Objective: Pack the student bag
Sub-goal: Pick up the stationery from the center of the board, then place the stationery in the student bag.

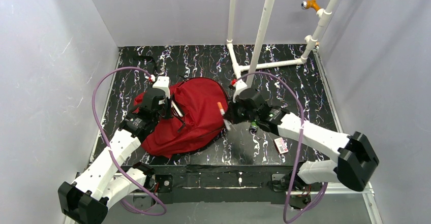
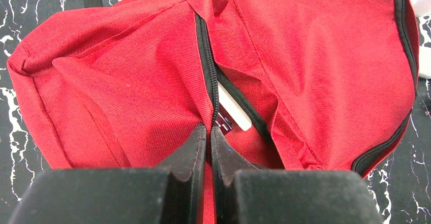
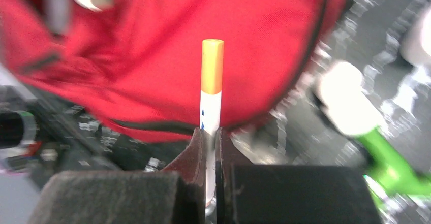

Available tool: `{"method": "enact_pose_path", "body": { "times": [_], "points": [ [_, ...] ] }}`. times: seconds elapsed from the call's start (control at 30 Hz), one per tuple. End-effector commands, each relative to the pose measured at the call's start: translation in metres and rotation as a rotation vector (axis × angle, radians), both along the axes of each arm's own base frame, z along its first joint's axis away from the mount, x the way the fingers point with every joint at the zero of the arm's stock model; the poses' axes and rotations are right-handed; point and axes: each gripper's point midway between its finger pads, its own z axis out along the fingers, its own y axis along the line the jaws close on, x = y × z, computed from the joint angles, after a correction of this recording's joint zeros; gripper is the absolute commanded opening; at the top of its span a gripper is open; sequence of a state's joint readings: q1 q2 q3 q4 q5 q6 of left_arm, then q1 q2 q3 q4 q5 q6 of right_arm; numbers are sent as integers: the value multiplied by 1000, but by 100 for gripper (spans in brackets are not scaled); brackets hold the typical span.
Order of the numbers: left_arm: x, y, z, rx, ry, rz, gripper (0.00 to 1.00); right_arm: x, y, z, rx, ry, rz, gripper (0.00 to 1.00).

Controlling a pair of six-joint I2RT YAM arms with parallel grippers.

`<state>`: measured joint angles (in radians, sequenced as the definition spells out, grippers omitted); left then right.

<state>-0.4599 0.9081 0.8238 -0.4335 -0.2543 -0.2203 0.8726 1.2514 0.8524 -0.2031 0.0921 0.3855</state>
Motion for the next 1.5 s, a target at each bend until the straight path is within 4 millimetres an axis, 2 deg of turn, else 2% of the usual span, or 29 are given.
{"method": "enact_pose_path", "body": {
  "times": [0.0,0.1,0.13,0.27,0.43,0.53,0.67,0.77,0.8,0.9,1.0,1.1,1.13,1.27,1.4,1.47],
  "points": [
    [5,-1,13,-22,-38,5,0,-5,101,67,409,33,268,1],
    [3,1,14,-21,-42,8,0,-9,156,74,525,174,420,1],
    [3,1,15,-22,-46,9,0,-9,172,66,532,222,445,1],
    [2,1,14,-22,-45,6,0,-4,214,61,545,301,480,1],
    [2,-3,13,-34,-33,-12,0,14,243,49,581,344,443,1],
    [2,-4,13,-36,-31,-15,0,28,257,49,630,360,387,1],
    [2,-3,13,-33,-33,-12,0,46,268,48,669,362,300,1],
    [2,0,12,-23,-35,-1,0,48,263,49,627,320,298,1],
    [2,0,13,-23,-37,1,0,48,256,49,592,294,290,4],
    [2,-1,13,-25,-37,-1,0,47,225,45,440,192,273,20],
    [2,-1,13,-25,-36,-3,0,42,176,35,265,90,229,39],
    [3,-2,14,-29,-38,-2,0,36,114,34,126,-23,150,56],
    [3,-2,14,-31,-39,-3,0,36,89,44,102,-83,98,63],
    [4,-4,15,-37,-38,-7,0,36,-7,24,-94,-173,-147,87],
    [4,-4,15,-38,-36,-8,0,24,-108,-7,-270,-93,-493,98],
    [4,-3,14,-36,-36,-6,0,14,-142,-18,-268,-13,-629,98]
  ]
}}
